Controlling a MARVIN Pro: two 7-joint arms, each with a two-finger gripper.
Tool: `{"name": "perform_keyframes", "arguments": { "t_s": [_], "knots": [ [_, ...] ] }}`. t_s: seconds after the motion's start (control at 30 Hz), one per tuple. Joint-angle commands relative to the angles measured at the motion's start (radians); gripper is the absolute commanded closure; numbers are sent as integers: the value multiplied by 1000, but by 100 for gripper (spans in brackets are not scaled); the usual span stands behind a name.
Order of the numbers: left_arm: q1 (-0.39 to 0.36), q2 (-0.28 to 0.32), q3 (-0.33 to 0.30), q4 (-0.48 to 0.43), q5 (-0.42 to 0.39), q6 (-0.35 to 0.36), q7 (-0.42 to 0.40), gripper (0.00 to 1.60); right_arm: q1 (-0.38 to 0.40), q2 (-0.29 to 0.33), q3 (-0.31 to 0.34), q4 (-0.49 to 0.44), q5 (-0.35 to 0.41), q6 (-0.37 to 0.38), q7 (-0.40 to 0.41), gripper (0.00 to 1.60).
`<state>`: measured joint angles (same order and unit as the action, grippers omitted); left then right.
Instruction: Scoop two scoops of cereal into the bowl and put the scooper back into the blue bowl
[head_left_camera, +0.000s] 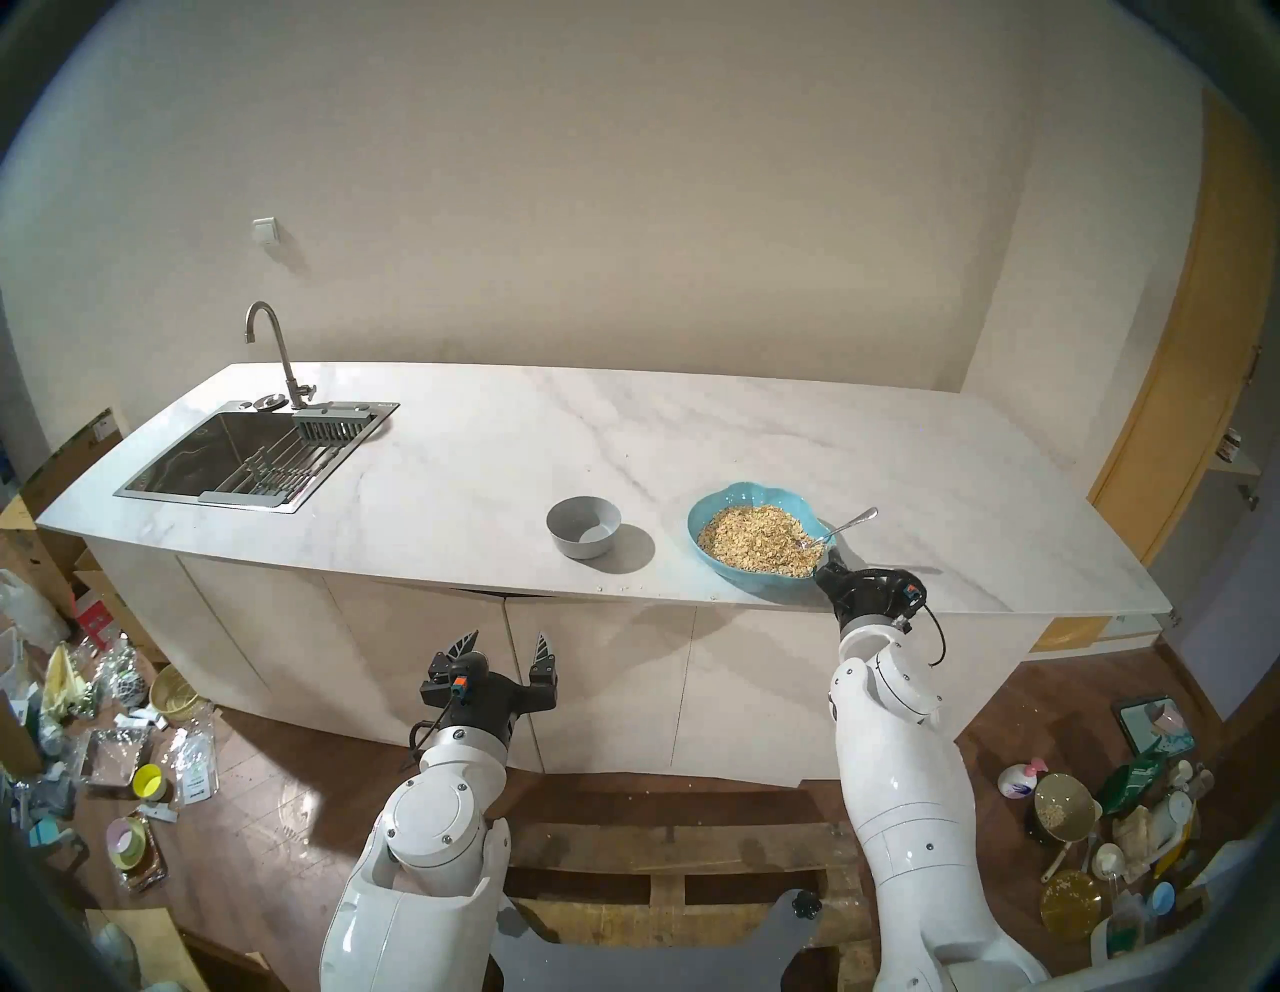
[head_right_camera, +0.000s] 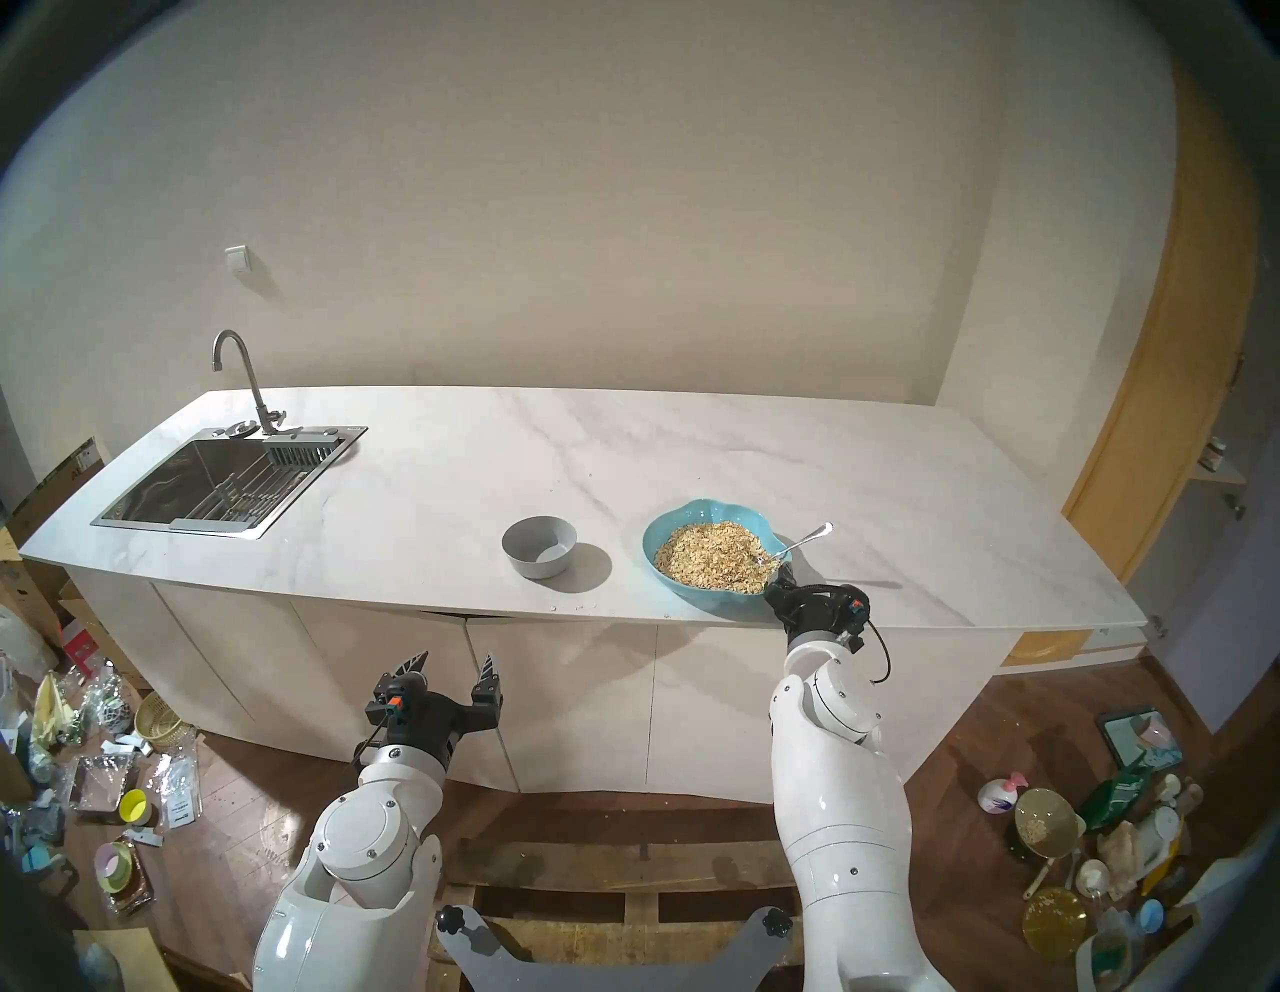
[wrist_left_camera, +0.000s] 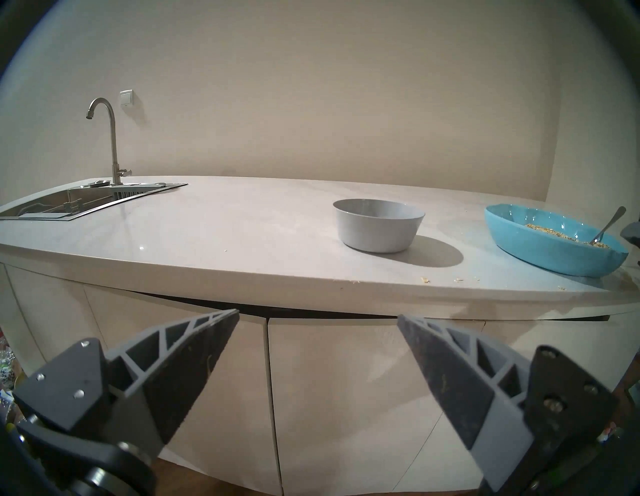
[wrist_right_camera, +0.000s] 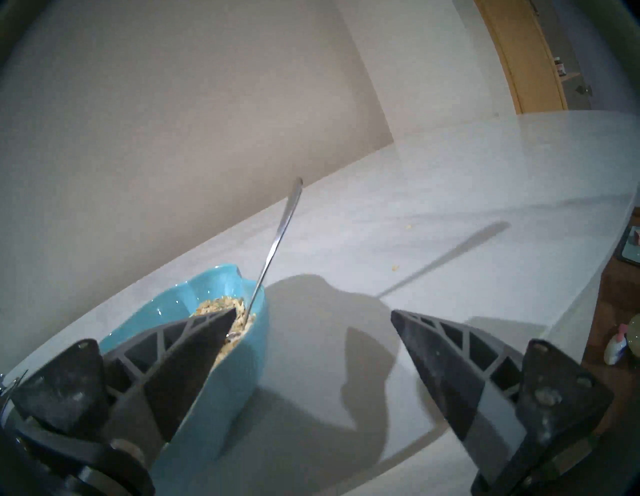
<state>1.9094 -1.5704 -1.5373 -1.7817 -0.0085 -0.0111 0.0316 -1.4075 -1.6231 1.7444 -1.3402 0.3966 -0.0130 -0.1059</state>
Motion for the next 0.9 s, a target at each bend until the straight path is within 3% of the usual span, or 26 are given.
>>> {"name": "perform_keyframes", "arguments": {
  "t_s": [0.0,0.87],
  "knots": [
    [-4,0,3,-25,-1,-6,-3,0,58,4,-5,11,3,-30,15,0],
    [-5,0,3,-24,-1,-6,-3,0,173,54,-4,117,12,-46,35,0]
  ]
}}
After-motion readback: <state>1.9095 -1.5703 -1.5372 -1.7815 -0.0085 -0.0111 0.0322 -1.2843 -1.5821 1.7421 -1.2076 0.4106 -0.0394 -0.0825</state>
